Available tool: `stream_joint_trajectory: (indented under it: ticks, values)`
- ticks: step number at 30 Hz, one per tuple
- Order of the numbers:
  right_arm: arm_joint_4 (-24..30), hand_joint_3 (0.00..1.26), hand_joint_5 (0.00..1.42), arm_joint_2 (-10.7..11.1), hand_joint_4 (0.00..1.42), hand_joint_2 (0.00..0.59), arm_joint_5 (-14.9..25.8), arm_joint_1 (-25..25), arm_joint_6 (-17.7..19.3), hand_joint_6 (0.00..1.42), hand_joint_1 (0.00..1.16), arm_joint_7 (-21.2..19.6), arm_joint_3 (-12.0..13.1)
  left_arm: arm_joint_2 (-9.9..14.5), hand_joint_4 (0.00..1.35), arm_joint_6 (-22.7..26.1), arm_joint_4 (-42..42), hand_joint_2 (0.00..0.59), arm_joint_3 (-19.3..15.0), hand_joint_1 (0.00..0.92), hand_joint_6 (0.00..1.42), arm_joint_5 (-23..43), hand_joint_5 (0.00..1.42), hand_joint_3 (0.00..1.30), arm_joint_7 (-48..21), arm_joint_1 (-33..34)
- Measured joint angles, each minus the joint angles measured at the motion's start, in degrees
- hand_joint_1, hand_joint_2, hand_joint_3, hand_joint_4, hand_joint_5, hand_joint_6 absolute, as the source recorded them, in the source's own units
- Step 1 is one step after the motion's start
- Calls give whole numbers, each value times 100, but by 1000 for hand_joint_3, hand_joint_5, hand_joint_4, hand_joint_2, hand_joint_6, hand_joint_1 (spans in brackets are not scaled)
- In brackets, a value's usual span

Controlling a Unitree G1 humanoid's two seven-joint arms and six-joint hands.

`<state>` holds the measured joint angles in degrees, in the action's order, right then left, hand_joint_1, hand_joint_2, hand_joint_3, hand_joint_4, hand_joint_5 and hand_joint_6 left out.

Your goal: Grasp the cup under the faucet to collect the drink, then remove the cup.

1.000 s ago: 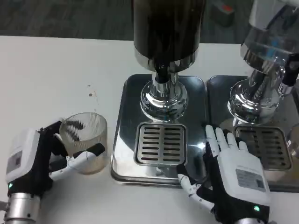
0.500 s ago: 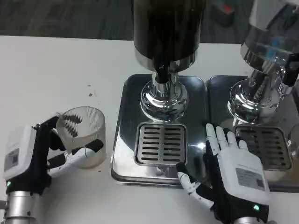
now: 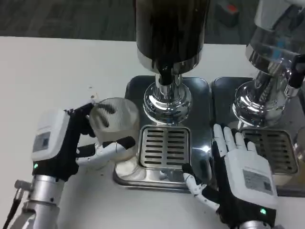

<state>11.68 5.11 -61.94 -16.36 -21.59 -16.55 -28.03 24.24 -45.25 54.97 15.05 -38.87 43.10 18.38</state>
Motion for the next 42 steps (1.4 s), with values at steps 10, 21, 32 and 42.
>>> stream_joint_trajectory:
  ticks: [10,21,32,42]
  values:
    - [1,0,0,-63,0,358,-16,-17,-111,0,337,-90,15,-372,732,124,651,20,612,573,917,-435,909,670,83,833]
    - [15,0,0,-202,0,358,-48,-114,-237,0,337,-142,-3,-745,603,480,1196,23,1113,364,722,-637,812,557,297,1366]
    - [48,0,0,-198,0,358,-64,-158,-279,0,337,-147,12,-683,369,389,1313,0,1201,0,377,-395,582,345,-138,1378]
    - [47,0,0,-163,0,358,-48,-92,-269,0,337,-143,36,-409,222,-44,1028,3,816,0,274,213,446,208,-366,1186]
